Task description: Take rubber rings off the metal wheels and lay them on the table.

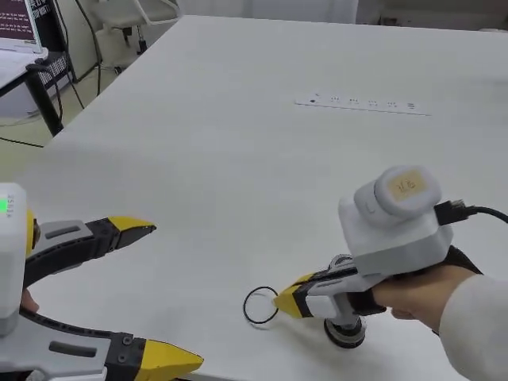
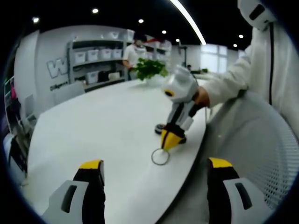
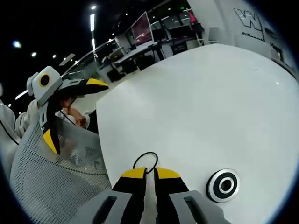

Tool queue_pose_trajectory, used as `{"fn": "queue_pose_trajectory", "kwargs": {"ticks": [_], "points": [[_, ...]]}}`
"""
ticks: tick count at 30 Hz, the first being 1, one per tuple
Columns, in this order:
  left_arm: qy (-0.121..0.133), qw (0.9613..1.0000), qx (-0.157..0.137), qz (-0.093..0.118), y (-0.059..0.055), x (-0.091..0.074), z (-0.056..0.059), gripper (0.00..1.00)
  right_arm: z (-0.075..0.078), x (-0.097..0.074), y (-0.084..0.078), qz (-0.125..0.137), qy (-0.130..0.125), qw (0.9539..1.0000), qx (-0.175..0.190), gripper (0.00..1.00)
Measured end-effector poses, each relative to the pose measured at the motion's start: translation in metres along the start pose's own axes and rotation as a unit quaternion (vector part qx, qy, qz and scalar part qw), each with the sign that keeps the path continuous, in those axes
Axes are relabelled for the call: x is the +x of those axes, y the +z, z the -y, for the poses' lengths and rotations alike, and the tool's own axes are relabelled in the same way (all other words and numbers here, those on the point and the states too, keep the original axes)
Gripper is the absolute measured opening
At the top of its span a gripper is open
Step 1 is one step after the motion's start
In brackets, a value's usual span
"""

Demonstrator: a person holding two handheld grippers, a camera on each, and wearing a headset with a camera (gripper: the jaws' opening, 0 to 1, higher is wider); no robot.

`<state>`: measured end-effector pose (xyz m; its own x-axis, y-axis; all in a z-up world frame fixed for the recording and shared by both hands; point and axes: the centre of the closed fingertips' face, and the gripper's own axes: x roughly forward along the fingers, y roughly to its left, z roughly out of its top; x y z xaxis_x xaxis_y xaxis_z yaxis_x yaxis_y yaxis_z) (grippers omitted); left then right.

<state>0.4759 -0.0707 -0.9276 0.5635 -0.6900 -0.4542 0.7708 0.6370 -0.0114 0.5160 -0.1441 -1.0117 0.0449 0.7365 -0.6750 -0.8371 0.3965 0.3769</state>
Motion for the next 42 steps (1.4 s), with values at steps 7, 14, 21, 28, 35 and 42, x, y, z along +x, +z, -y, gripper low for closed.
{"fn": "queue_pose_trajectory", "kwargs": {"ticks": [7, 14, 21, 28, 35, 42], "points": [[0.001, 1.0000, 0.000, 0.000, 0.000, 0.000, 0.000, 0.92, 0.003, -0.003, -0.001, -0.005, -0.009, 0.9998, -0.016, 0.09], [-0.001, 1.0000, 0.000, 0.000, 0.000, 0.000, 0.000, 0.92, 0.005, -0.020, 0.016, 0.025, -0.010, 0.9996, -0.003, 0.14], [-0.007, 1.0000, 0.005, -0.004, -0.001, 0.001, 0.003, 0.92, -0.001, -0.045, 0.042, 0.078, -0.008, 0.9968, 0.012, 0.16], [-0.009, 0.9999, 0.008, -0.006, -0.001, 0.001, 0.004, 0.92, -0.009, -0.074, 0.056, 0.117, -0.005, 0.9931, 0.007, 0.17], [-0.018, 0.9996, 0.018, -0.015, -0.003, 0.002, 0.007, 0.92, -0.018, -0.106, 0.068, 0.148, 0.000, 0.9889, -0.018, 0.19], [-0.021, 0.9995, 0.019, -0.016, -0.002, 0.002, 0.008, 0.93, -0.014, -0.135, 0.072, 0.170, -0.023, 0.9846, -0.032, 0.21]]}}
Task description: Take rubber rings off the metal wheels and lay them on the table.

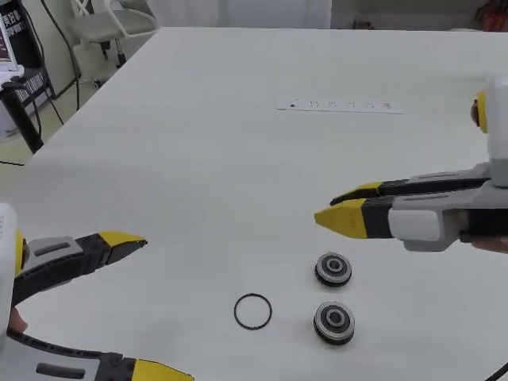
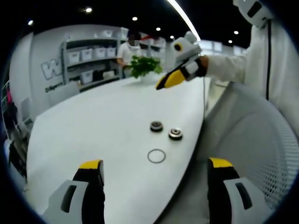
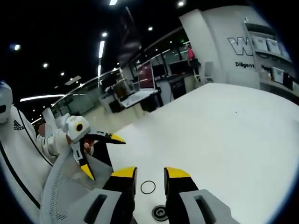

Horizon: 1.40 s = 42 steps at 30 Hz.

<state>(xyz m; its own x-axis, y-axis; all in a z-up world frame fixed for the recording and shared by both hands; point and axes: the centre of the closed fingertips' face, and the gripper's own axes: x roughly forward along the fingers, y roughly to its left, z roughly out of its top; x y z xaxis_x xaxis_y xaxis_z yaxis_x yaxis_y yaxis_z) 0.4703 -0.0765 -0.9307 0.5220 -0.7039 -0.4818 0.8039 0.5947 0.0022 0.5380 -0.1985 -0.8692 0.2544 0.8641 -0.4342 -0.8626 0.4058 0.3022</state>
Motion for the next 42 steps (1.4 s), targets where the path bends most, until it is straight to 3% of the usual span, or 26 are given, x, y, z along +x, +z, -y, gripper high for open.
{"fn": "queue_pose_trajectory", "kwargs": {"ticks": [8, 14, 21, 31, 37, 42], "points": [[-0.002, 1.0000, 0.009, -0.003, 0.001, 0.000, 0.000, 0.95, 0.000, -0.024, 0.002, 0.017, -0.009, 0.9996, -0.020, 0.25], [-0.016, 0.9994, 0.027, -0.014, 0.004, 0.001, 0.004, 0.95, 0.008, -0.034, -0.020, 0.023, 0.000, 0.9997, -0.009, 0.31], [-0.036, 0.9981, 0.050, 0.004, 0.034, 0.007, 0.008, 0.95, 0.016, -0.027, -0.058, 0.010, 0.002, 0.9998, 0.016, 0.32], [-0.055, 0.9939, 0.095, -0.008, 0.049, 0.019, 0.007, 0.93, 0.027, -0.020, -0.088, -0.024, -0.007, 0.9996, 0.008, 0.31], [-0.061, 0.9914, 0.115, -0.002, 0.065, 0.028, 0.006, 0.85, 0.026, -0.013, -0.110, -0.066, 0.004, 0.9977, -0.012, 0.30], [-0.079, 0.9892, 0.119, 0.033, 0.093, 0.039, 0.014, 0.83, 0.025, -0.005, -0.123, -0.091, 0.009, 0.9946, -0.051, 0.30]]}}
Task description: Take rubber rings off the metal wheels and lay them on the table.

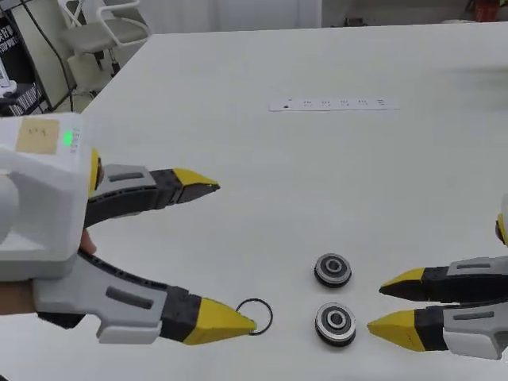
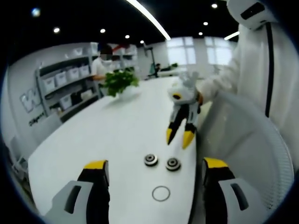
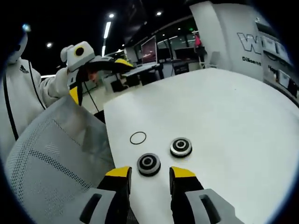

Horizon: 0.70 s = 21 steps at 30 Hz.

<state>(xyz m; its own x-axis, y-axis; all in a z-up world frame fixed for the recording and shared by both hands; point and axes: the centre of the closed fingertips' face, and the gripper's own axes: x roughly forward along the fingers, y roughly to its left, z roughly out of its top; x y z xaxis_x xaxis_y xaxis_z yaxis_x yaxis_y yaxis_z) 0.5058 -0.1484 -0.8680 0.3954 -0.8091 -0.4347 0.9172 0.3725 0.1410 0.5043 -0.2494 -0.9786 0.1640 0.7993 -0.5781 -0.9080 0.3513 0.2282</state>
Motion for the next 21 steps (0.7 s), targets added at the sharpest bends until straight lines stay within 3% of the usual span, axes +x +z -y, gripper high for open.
{"fn": "queue_pose_trajectory", "kwargs": {"ticks": [5, 11, 16, 21], "points": [[-0.024, 0.9992, 0.007, 0.030, 0.019, 0.015, 0.002, 0.78, -0.003, 0.010, -0.005, -0.014, 0.011, 0.9996, -0.021, 0.31], [-0.046, 0.9982, 0.026, 0.028, 0.025, 0.037, 0.005, 0.75, -0.001, 0.023, -0.015, -0.048, 0.017, 0.9972, -0.055, 0.28], [-0.056, 0.9970, 0.046, 0.028, 0.019, 0.060, 0.010, 0.66, -0.003, 0.030, -0.019, -0.064, 0.023, 0.9946, -0.079, 0.26], [-0.072, 0.9963, 0.042, 0.020, 0.000, 0.085, 0.021, 0.59, -0.001, 0.033, -0.022, -0.071, 0.019, 0.9934, -0.088, 0.23]]}}
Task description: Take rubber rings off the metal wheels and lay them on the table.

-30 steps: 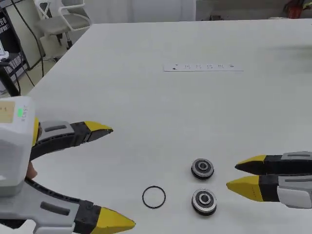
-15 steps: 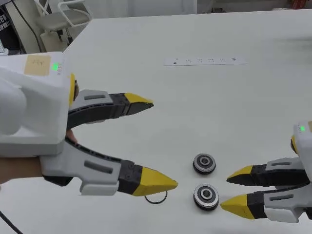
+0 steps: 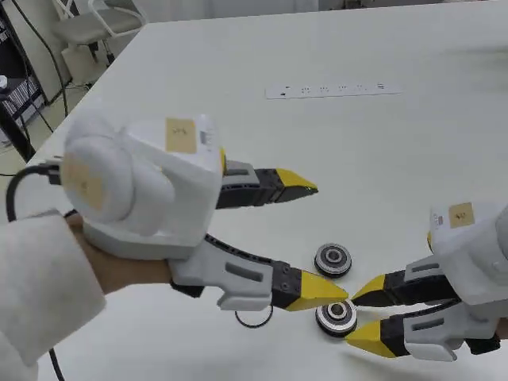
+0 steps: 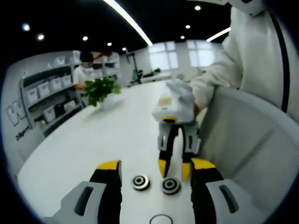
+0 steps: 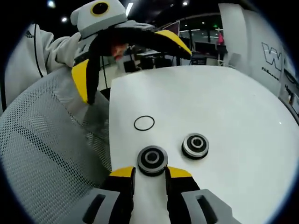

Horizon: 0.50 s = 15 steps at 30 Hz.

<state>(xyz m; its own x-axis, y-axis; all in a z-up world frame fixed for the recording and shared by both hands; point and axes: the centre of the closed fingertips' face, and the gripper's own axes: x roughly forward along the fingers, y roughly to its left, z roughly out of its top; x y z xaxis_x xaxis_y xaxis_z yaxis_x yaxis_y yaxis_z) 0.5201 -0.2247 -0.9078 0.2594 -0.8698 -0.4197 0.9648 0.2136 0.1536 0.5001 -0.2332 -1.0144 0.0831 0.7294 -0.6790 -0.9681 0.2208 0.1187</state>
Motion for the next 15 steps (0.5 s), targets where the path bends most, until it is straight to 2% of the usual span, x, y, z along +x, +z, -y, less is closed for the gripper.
{"fn": "queue_pose_trajectory", "kwargs": {"ticks": [4, 5, 7, 9, 13, 15], "points": [[-0.010, 0.9997, -0.022, 0.001, -0.013, 0.014, 0.004, 0.52, 0.003, 0.001, -0.003, -0.004, -0.007, 1.0000, -0.002, 0.23], [-0.009, 0.9997, -0.022, -0.001, -0.020, 0.019, 0.005, 0.50, 0.003, 0.001, -0.003, -0.004, -0.007, 1.0000, -0.001, 0.22], [-0.006, 0.9998, -0.018, -0.005, -0.028, 0.025, 0.006, 0.47, 0.003, 0.002, -0.004, -0.005, -0.007, 1.0000, -0.002, 0.21], [-0.009, 0.9996, -0.027, -0.007, -0.033, 0.030, 0.009, 0.45, 0.003, 0.003, -0.003, -0.004, -0.006, 1.0000, -0.003, 0.20], [-0.017, 0.9993, -0.026, -0.019, -0.045, 0.038, 0.013, 0.37, 0.004, 0.004, -0.004, -0.005, -0.008, 0.9999, -0.005, 0.18], [-0.026, 0.9983, -0.039, -0.036, -0.059, 0.042, 0.018, 0.30, 0.004, 0.004, -0.005, -0.007, -0.008, 0.9999, -0.005, 0.17]]}}
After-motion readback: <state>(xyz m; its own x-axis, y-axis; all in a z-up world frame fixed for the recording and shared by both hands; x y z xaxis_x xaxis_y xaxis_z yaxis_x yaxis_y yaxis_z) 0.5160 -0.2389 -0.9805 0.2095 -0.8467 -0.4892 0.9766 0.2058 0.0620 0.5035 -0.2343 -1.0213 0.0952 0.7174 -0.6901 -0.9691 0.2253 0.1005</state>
